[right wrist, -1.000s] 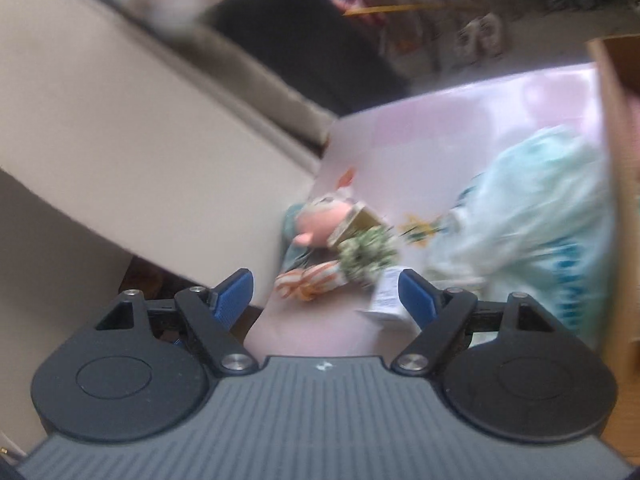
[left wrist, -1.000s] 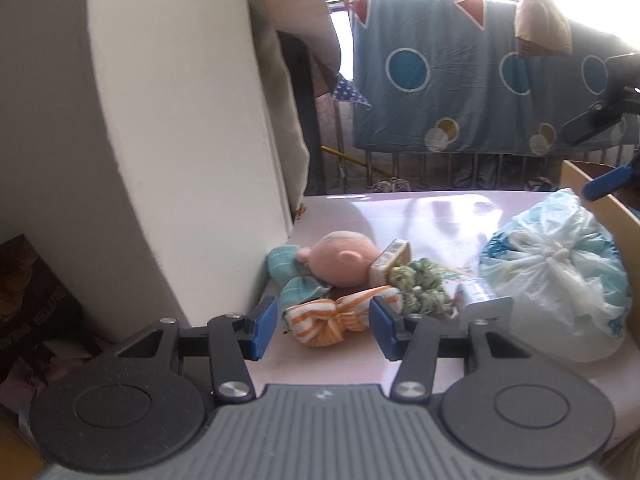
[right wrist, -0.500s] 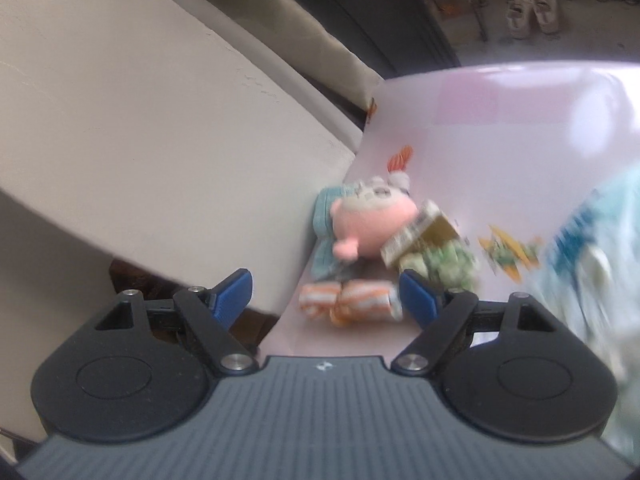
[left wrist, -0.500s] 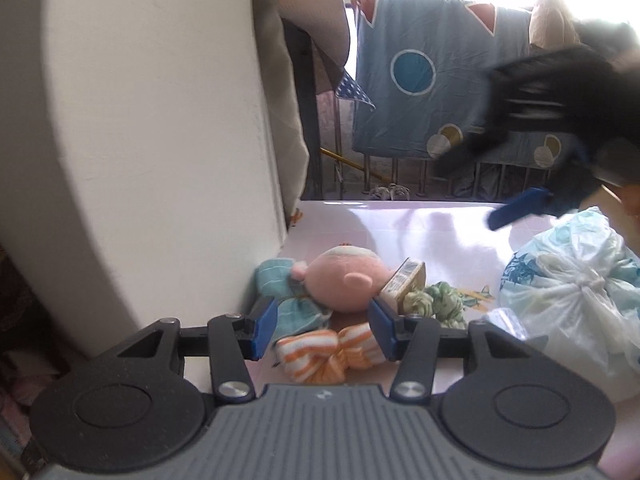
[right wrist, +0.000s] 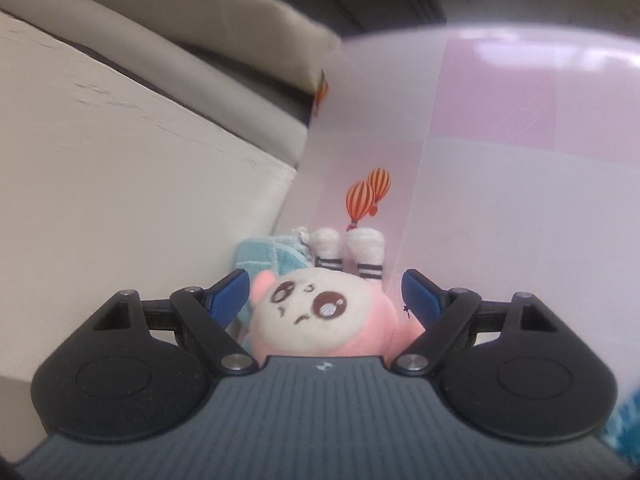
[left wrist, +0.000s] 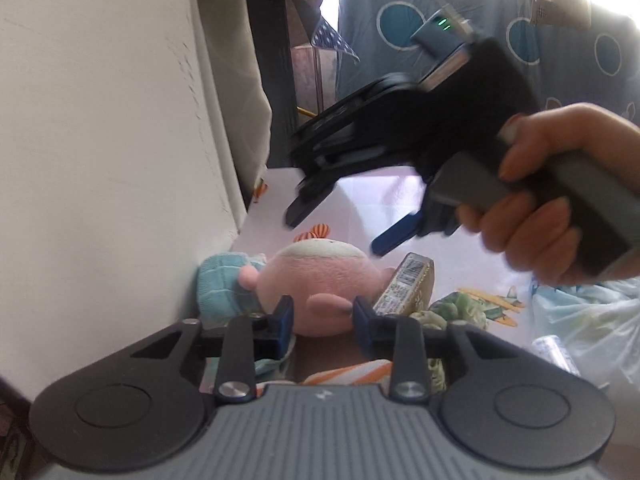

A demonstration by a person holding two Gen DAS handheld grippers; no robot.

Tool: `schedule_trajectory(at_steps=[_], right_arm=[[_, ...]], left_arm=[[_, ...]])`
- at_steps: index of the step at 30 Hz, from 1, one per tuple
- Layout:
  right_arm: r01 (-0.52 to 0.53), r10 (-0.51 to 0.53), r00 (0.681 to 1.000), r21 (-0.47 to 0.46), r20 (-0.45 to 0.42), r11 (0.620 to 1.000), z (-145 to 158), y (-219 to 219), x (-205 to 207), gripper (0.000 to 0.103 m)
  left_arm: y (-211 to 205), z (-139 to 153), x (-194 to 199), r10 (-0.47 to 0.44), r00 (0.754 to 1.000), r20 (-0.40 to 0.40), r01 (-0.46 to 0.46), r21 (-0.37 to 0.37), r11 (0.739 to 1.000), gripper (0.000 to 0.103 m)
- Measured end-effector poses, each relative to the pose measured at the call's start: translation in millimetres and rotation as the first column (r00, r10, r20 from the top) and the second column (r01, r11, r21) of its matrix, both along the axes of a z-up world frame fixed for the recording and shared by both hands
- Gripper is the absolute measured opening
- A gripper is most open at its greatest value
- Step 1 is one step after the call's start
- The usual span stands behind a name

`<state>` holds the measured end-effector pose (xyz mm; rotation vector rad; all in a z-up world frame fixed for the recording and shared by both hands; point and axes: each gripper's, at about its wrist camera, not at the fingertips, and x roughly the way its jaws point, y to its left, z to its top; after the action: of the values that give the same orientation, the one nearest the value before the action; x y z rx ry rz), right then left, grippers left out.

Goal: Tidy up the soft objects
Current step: 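Grasp the pink plush doll with the right tool, then carry the pink plush doll with the right tool into the cardboard box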

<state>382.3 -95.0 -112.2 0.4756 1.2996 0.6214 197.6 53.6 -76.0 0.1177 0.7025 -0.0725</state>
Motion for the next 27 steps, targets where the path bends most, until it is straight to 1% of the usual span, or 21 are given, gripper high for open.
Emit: schedule_trajectory(at_steps=[2, 5, 6, 10, 13, 18, 21, 24, 27], right_arm=[[-0.029, 0.029, 0.999, -0.005, -0.031, 1.0, -11, 7, 1, 0.084], [-0.037, 0.039, 0.998, 0.031, -0.055, 0.999, -21, 9, -1, 0.084], [-0.036, 0.038, 0.998, 0.034, -0.052, 0.999, -22, 9, -2, 0.084], [-0.011, 0.014, 0.999, 0.064, -0.05, 0.998, -25, 2, -5, 0.076], [0.005, -0.003, 1.0, 0.092, -0.021, 0.996, -19, -3, -10, 0.074], [0.019, -0.026, 0.999, 0.148, 0.044, 0.989, 18, -10, -22, 0.074], [0.028, -0.044, 0.996, 0.191, 0.078, 0.981, 46, -22, -34, 0.074], [0.06, -0.082, 0.993, 0.229, 0.09, 0.972, 75, -44, -54, 0.074], [0.107, -0.136, 0.986, 0.253, 0.098, 0.962, 102, -79, -84, 0.074]], left_arm=[[0, -3, 6, -0.01, 1.0, -0.005, 0.01, -0.01, 1.0, 0.024], [-2, -5, 9, -0.009, 1.0, 0.004, 0.009, -0.007, 1.0, 0.021], [-1, -6, 9, -0.008, 1.0, 0.006, 0.008, -0.009, 1.0, 0.02], [-1, -4, 7, 0.002, 1.0, 0.016, -0.002, -0.008, 1.0, 0.017], [2, 3, -4, 0.015, 0.999, 0.038, -0.015, -0.007, 1.0, 0.016], [5, 28, -23, 0.024, 0.994, 0.102, -0.025, 0.004, 1.0, 0.016], [3, 52, -42, 0.02, 0.989, 0.147, -0.019, -0.01, 1.0, 0.016], [-6, 77, -66, -0.012, 0.981, 0.194, 0.017, -0.022, 1.0, 0.016], [-22, 100, -93, -0.076, 0.97, 0.232, 0.087, -0.037, 0.995, 0.016]])
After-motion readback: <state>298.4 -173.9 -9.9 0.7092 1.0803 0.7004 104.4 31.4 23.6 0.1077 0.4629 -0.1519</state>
